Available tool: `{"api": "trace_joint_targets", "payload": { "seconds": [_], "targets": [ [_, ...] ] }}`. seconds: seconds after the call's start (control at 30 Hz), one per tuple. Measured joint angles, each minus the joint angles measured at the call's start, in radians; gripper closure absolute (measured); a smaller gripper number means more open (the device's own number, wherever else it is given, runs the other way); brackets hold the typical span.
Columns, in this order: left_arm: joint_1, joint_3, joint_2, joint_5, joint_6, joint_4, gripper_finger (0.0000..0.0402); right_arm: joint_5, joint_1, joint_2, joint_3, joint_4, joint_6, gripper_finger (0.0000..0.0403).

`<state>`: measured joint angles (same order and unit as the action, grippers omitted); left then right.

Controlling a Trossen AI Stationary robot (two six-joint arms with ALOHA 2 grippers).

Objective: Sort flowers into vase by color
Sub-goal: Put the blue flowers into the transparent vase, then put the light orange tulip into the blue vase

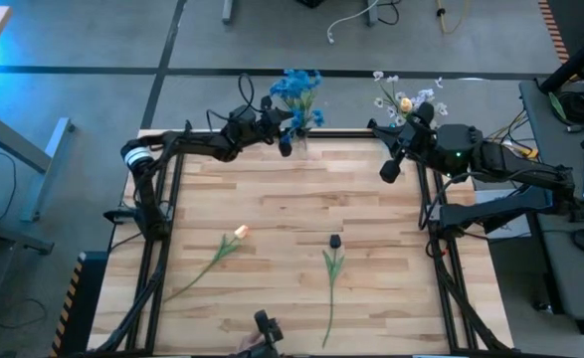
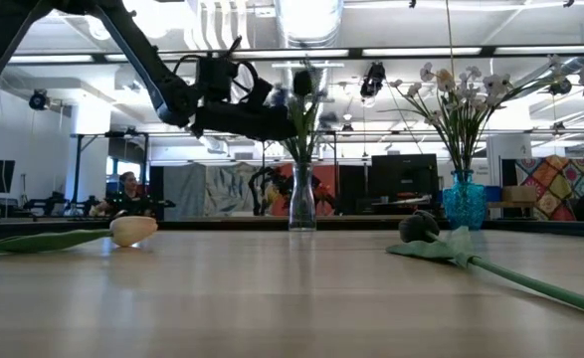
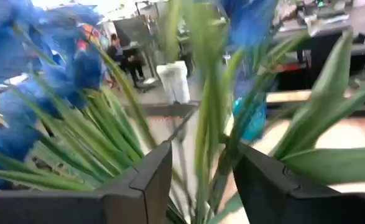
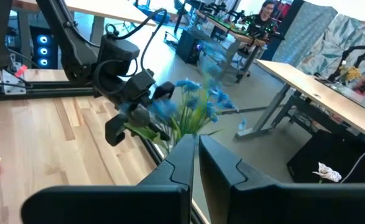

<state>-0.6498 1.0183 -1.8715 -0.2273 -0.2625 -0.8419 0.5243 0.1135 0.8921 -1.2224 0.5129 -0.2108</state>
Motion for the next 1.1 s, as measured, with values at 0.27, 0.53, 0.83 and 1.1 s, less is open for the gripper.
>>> {"api": "trace_joint_targets", "payload": {
  "seconds": [0.27,0.53,0.83,1.1],
  "targets": [
    [0.0,0.0,0.065,0.004,-0.058,0.188,0.0246,0.001,0.0,0.0,0.0,0.0,-0.009,0.0385],
    [0.018,-0.043,0.21,0.009,-0.136,0.392,0.0246,0.0,0.0,-0.001,0.009,0.006,-0.072,0.0385],
    [0.048,-0.243,0.403,0.063,-0.171,0.412,0.0257,-0.101,0.001,-0.039,0.187,-0.121,-0.142,0.0394],
    [0.039,-0.266,0.488,0.114,-0.166,0.466,0.0284,-0.108,0.003,-0.104,0.312,-0.272,-0.165,0.0394]
  ]
}}
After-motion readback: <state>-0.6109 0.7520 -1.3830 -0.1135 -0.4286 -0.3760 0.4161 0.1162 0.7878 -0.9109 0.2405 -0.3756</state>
